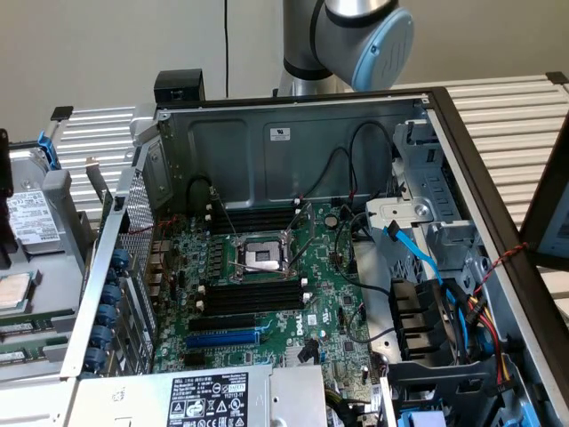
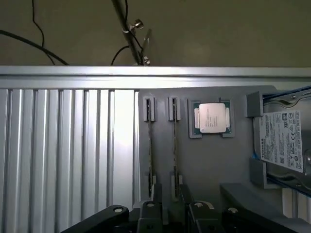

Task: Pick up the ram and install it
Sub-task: 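Pick up the ram and move it above insertion slot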

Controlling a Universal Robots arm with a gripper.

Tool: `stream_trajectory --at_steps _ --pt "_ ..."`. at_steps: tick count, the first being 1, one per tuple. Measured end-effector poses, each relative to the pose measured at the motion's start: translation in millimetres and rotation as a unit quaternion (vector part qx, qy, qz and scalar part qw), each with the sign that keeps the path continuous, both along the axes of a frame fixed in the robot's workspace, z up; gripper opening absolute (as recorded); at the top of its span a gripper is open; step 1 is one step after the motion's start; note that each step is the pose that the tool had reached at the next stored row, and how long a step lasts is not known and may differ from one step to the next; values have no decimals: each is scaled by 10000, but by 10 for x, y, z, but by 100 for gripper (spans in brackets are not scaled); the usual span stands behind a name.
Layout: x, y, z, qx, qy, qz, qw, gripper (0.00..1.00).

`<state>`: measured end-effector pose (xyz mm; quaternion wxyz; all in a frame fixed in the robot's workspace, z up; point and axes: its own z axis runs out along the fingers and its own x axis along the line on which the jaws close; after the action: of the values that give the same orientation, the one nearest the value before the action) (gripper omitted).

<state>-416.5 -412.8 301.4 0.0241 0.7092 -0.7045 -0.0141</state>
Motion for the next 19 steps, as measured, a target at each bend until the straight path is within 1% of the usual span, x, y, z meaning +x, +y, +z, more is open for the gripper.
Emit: stream_trajectory --at_steps 2,5,6,12,16,19 --pt "1 -41 -37 0 1 28 10000 28" --pt "1 -121 -92 2 1 45 10000 28" --pt "2 -133 -111 2 1 50 10000 28" --pt "42 -135 -220 2 2 76 10000 28" --pt "34 -135 -292 2 1 116 9999 28" --pt "-3 -135 -346 1 2 165 9999 28"
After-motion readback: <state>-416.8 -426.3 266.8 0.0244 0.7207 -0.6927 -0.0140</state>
